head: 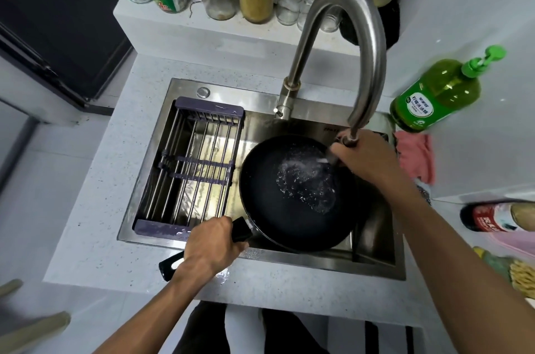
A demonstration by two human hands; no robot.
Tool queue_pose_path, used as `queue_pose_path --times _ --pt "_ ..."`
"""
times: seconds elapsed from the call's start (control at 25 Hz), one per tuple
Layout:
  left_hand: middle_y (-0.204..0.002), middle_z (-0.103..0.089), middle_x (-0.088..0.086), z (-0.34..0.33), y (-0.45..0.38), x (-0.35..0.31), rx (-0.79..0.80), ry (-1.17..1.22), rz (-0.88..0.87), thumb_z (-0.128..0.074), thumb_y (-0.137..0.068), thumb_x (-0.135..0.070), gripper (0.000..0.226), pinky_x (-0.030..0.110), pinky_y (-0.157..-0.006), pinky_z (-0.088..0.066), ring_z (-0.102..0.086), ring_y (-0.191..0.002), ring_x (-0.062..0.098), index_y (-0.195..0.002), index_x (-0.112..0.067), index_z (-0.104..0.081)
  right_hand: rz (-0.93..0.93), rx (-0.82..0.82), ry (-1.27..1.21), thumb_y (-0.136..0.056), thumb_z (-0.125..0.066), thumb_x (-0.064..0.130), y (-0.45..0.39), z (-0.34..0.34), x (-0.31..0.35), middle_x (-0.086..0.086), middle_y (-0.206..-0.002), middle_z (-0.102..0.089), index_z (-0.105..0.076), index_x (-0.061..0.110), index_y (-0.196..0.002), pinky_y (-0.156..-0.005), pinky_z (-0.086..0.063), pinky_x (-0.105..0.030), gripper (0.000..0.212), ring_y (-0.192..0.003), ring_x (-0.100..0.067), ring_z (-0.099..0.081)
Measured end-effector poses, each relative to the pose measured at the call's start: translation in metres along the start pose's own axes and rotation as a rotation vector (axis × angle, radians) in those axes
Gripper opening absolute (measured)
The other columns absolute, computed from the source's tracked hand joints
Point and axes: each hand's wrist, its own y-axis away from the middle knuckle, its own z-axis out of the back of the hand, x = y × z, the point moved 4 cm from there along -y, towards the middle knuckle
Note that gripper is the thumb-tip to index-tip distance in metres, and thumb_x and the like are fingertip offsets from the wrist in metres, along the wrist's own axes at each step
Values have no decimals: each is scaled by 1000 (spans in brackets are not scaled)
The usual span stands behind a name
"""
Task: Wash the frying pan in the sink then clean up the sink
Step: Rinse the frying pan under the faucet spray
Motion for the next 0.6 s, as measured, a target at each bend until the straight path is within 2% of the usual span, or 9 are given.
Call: queue_pose_path --times 0.12,0.28,0.4,0.48,0.6 --pt "-88 -70 -2 -4 -2 0 10 4 9 -69 -77 -60 44 27 -65 -51 -67 -77 18 -95 -20 -62 -94 60 35 -83 -56 50 16 9 -29 2 -67 -65 -65 18 -67 -69 -52 -34 36 -69 -20 -64" --pt "-75 -66 -4 -11 -8 -2 58 42 17 -70 -74 -63 43 26 -59 -48 -64 -67 17 -81 -22 -58 -48 144 -155 -83 -68 44 27 -8 -16 2 -66 -68 -68 18 -68 -71 -52 -35 29 -65 -18 -66" --pt "-62 -61 -8 -17 -10 -2 115 106 22 -73 -73 -60 40 24 -54 -48 -61 -58 12 -71 -25 -54 -14 31 -209 -79 -76 42 35 -14 -13 4 -70 -69 -69 19 -68 -67 -47 -32 27 -72 -17 -66" --pt "-58 -59 -9 -22 -10 -2 135 136 25 -74 -73 -58 38 23 -50 -46 -60 -54 10 -70 -25 -55 -24 -83 -277 -77 -78 40 38 -3 -15 4 -73 -71 -69 20 -70 -70 -50 -34 24 -74 -17 -67" --pt "-63 -63 -8 -27 -12 -4 137 142 28 -74 -71 -60 40 23 -51 -47 -61 -56 9 -77 -23 -61 12 -120 -295 -77 -78 38 37 15 -5 7 -75 -71 -70 20 -73 -73 -51 -34 21 -75 -13 -67"
